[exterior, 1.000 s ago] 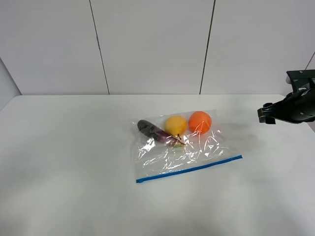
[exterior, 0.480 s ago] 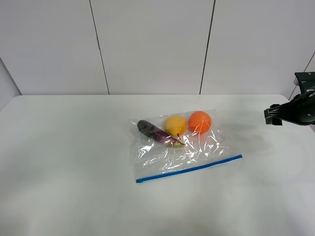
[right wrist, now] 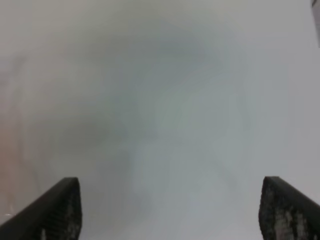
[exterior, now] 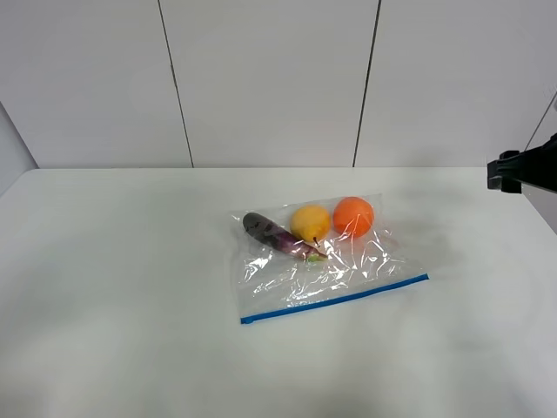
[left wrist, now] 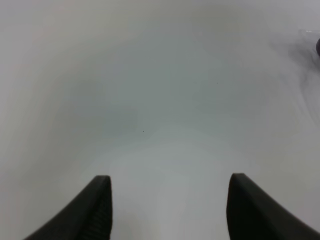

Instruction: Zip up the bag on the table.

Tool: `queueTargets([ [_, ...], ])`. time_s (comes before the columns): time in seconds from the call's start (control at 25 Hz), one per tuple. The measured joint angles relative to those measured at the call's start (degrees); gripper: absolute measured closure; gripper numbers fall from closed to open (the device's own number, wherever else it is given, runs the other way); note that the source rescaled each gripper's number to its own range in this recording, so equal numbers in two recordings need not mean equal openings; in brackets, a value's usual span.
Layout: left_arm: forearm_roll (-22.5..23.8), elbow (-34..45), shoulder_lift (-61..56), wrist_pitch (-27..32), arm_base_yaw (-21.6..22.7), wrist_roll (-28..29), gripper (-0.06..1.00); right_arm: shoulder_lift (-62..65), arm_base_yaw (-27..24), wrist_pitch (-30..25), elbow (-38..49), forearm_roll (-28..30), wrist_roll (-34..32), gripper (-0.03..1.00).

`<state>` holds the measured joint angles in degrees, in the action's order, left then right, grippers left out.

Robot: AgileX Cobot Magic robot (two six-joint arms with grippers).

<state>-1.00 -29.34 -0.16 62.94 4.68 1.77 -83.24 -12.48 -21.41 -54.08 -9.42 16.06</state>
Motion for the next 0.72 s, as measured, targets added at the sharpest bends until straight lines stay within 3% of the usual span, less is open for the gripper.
queueTargets([
  [0.4, 0.0, 0.0, 0.0, 0.0, 0.0, 0.0, 0.39, 13.25, 0.0, -6.81, 0.0, 0.0, -2.21, 0.02],
  [0.72, 0.0, 0.0, 0.0, 0.0, 0.0, 0.02, 0.39, 24.0, 0.0, -8.37, 0.0, -0.06, -4.17, 0.02],
])
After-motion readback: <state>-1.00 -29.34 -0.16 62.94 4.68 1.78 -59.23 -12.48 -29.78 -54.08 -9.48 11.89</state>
